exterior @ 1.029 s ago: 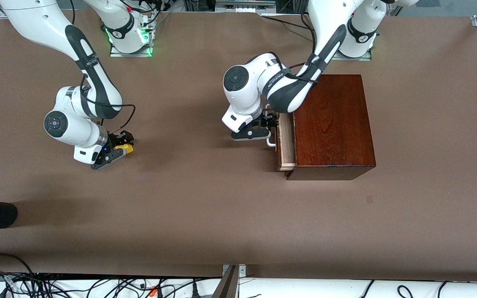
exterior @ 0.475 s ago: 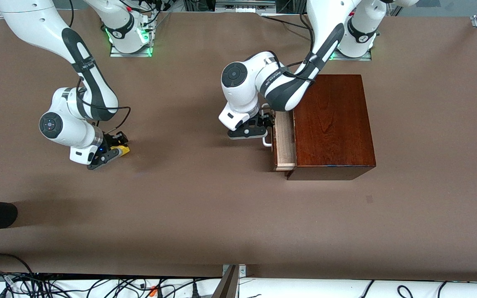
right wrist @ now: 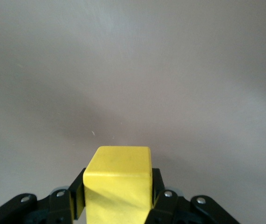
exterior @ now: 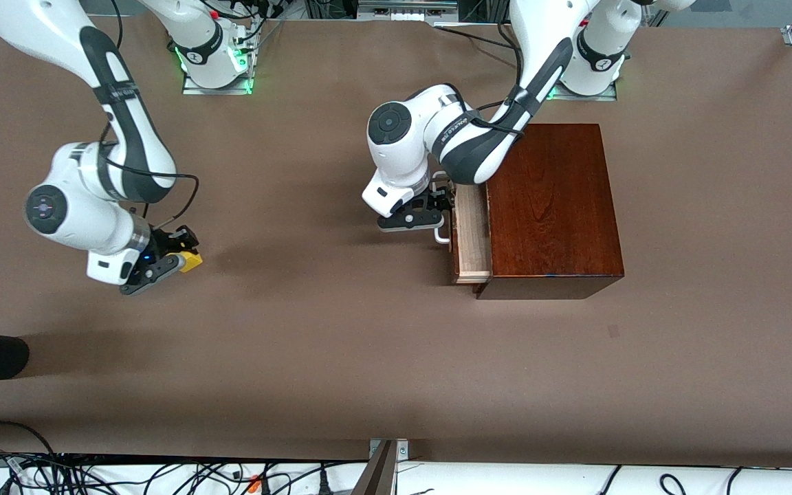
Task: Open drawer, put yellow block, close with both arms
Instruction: 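Lift the yellow cube with the right gripper while the left gripper pulls the drawer, then carry the cube over the open drawer with the right gripper while the left withdraws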
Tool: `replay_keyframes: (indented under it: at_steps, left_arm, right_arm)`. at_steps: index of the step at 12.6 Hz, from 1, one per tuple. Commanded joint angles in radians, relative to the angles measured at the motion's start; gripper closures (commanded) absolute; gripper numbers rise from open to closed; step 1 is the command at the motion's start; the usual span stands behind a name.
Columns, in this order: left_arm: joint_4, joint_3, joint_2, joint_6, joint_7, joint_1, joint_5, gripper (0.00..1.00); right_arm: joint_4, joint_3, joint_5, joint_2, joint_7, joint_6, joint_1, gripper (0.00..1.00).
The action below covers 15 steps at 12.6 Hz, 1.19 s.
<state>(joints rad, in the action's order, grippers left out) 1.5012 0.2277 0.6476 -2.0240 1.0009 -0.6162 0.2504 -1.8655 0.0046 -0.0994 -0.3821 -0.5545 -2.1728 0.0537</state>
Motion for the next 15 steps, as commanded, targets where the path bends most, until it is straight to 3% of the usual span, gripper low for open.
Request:
replay_keyframes:
  at_steps: [1, 3, 11, 15]
  left_arm:
    - [-0.088, 0.013, 0.018, -0.055, 0.013, -0.014, -0.082, 0.00]
    - [-0.091, 0.013, 0.009, -0.006, 0.012, -0.014, -0.082, 0.00]
    - [-0.108, 0.004, 0.030, 0.005, 0.009, -0.050, -0.060, 0.00]
    - [-0.180, 0.007, 0.001, 0.227, -0.042, -0.043, -0.033, 0.00]
  right_arm:
    - [0.132, 0.015, -0.014, -0.009, -0.013, 0.091, 0.014, 0.83]
    - [0.219, 0.015, -0.013, -0.027, -0.013, 0.174, 0.050, 0.83]
    - [0.333, 0.014, 0.003, -0.035, 0.013, 0.270, 0.126, 0.83]
    - [0.335, 0.014, 0.001, -0.035, 0.016, 0.272, 0.124, 0.83]
